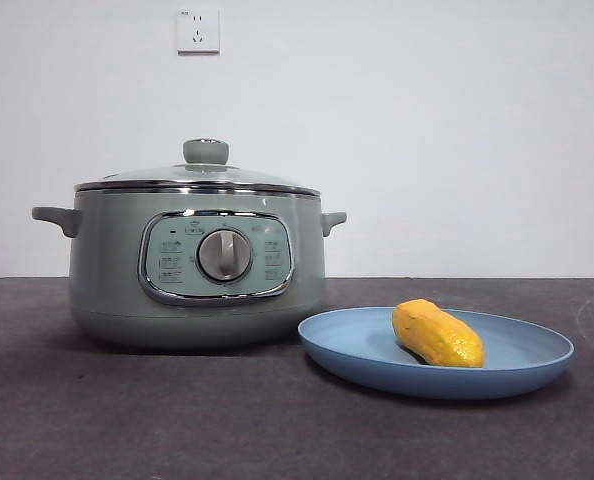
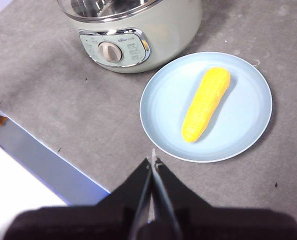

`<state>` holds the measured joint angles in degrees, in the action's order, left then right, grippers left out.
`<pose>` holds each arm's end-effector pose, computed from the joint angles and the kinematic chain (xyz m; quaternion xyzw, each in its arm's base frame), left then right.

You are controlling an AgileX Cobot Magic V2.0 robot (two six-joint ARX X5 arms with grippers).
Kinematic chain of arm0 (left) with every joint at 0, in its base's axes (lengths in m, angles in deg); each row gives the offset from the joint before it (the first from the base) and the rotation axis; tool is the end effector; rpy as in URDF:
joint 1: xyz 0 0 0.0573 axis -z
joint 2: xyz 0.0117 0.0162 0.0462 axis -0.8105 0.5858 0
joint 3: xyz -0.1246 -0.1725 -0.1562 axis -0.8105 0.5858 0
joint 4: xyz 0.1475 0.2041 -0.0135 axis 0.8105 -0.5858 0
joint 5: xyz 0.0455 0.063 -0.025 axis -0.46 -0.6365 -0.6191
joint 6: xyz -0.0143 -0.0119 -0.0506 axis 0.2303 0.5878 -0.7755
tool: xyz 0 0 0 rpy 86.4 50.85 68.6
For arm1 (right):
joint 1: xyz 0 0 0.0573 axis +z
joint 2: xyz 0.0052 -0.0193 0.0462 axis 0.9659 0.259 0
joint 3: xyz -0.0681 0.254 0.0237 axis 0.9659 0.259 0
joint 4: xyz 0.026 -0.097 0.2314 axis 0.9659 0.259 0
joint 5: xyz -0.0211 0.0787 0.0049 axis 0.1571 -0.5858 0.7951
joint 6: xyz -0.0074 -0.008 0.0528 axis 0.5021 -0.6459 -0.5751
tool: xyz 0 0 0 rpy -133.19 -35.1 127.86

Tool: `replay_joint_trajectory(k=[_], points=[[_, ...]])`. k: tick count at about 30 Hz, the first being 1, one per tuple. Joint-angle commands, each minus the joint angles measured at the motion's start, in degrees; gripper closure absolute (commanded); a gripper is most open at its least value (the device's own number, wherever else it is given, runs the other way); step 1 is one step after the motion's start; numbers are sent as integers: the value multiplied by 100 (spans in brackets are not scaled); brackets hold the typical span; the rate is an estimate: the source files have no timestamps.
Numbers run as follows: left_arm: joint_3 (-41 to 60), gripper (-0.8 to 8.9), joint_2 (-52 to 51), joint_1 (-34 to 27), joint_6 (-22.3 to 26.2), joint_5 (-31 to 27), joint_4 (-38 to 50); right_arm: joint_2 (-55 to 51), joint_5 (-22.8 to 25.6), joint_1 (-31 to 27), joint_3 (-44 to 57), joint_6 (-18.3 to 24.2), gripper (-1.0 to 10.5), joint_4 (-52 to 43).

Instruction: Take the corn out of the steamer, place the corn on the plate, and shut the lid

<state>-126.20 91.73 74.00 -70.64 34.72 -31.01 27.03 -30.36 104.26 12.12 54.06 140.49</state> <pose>0.1350 -0.0620 0.3823 0.0120 0.3945 -0.3685 0.8417 0.0819 0.0527 0.3024 0.0014 0.3314 0.3151 0.8893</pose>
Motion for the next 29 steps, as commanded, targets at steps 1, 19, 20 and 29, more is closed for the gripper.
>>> replay_joint_trajectory(k=[1,19,20,29], points=[[-17,817,-2,2,24,-7,31,4,17,13,28,26,945,-13],[730,817,-1274,-1482,1556,0,3106,4,17,13,28,26,945,-13],[984,817,-1473,-1646,1561,-61,3370,4,17,13,28,26,945,-13],[3652,817,-3150,-2306,1458,-616,4935,4,17,13,28,26,945,-15]])
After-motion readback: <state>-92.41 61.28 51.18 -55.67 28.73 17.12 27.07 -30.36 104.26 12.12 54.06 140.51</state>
